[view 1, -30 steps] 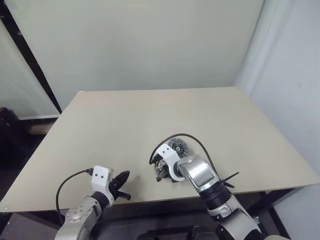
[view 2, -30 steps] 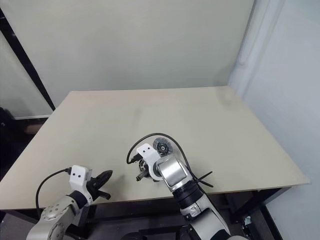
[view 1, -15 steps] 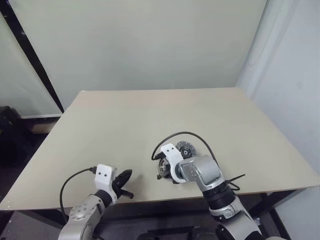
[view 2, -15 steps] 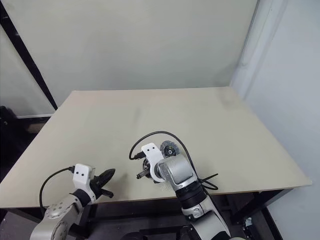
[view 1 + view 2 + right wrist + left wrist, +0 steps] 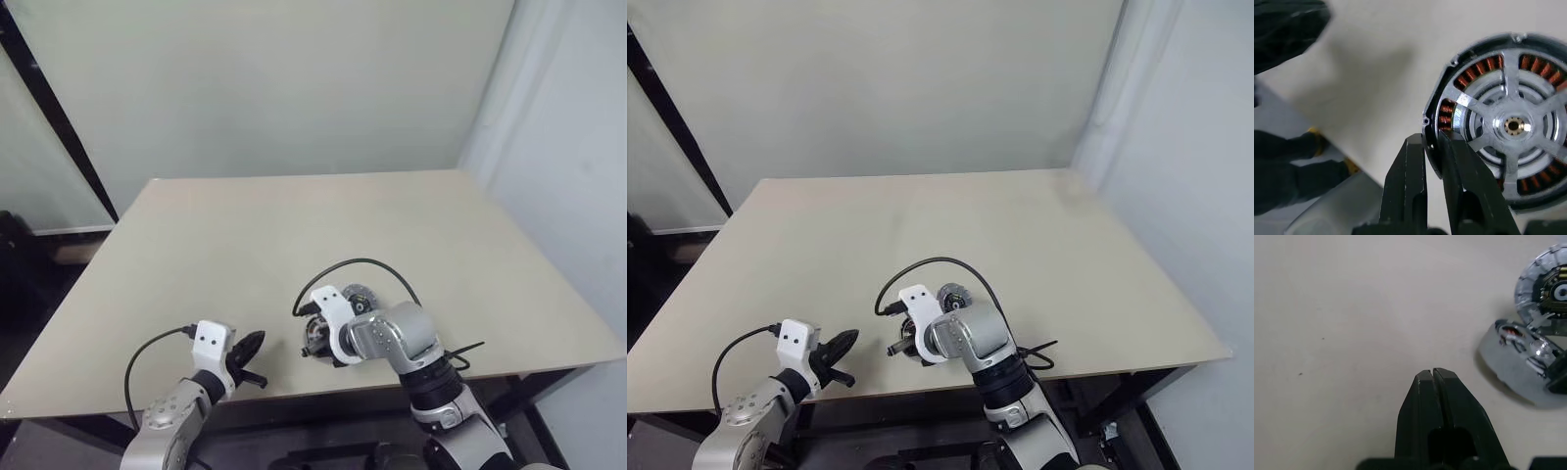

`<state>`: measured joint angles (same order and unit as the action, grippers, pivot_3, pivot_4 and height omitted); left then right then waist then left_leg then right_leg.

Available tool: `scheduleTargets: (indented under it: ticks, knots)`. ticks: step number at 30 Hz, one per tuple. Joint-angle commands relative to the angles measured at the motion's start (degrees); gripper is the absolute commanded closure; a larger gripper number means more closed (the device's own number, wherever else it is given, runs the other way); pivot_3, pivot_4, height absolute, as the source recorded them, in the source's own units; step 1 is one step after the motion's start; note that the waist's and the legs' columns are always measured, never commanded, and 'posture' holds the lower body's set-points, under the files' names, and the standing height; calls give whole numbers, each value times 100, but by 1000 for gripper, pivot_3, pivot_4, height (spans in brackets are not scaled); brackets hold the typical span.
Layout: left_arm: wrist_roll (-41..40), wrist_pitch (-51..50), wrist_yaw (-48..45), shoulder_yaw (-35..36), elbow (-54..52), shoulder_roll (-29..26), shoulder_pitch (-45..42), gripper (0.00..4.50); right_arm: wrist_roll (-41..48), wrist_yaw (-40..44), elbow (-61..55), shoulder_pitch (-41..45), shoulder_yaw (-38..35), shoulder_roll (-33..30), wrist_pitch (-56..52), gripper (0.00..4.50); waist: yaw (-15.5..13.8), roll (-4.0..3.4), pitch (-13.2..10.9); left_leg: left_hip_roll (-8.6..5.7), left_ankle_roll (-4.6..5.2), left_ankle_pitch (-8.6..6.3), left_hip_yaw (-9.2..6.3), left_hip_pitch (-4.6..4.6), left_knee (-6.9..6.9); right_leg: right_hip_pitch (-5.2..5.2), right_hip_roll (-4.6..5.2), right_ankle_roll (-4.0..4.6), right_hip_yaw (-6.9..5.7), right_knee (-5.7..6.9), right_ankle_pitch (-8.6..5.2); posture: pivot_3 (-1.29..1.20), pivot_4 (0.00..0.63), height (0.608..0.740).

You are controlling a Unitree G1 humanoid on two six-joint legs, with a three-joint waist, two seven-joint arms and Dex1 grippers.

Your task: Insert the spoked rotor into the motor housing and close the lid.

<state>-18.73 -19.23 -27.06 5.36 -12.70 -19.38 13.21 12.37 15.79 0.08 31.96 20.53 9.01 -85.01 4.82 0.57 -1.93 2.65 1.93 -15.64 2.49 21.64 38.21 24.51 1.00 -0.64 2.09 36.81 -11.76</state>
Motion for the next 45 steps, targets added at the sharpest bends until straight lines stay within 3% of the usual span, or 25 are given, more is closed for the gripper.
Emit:
scheduleTargets:
  ticks: [1, 11, 28, 32, 40, 45]
  knots:
    - [32, 84, 13, -30, -274, -6, -82, 4500, 615, 563, -124, 261, 551, 722, 291, 4410, 56, 0, 0, 2, 0, 0, -1, 0, -2, 1, -2, 0, 0, 0, 0, 0, 0, 740]
    - [30, 91, 13, -98, -303, -18, -43, 4500, 406, 490, 793, 66, 577, 497, 2204, 4410, 82, 1, -1, 5, 0, 1, 0, -2, 1, 0, -4, 1, 1, 2, 0, 0, 0, 740]
    - [-23, 77, 17, 16, -319, -85, 24, 4500, 783, -243, 825, 77, 168, 747, 2042, 4412, 60, -1, -2, -4, -1, 1, -2, 1, 3, -3, 8, 2, 5, 1, 0, 0, 0, 740]
    - [-48, 79, 15, 102, -306, -113, 66, 4500, 767, -24, 631, 246, 517, 469, 2337, 4413, 65, -2, -3, -4, 0, 1, -2, 1, 2, -2, 11, 2, 5, 0, 0, 0, 0, 740]
    - [-55, 64, 12, 167, -306, -146, 94, 4500, 800, 173, 404, 204, 736, 275, 2213, 1641, 68, -1, -3, -1, -1, 0, -2, 7, -2, 6, 5, 1, 5, 0, 0, 0, 0, 740]
    - [-94, 74, -5, 286, -252, -194, 119, 4500, 456, 427, 139, 361, 1183, -40, 2831, 28, 69, -3, -4, -1, -1, 0, -1, 6, -1, 6, 5, 2, 5, 0, 0, 0, 0, 740]
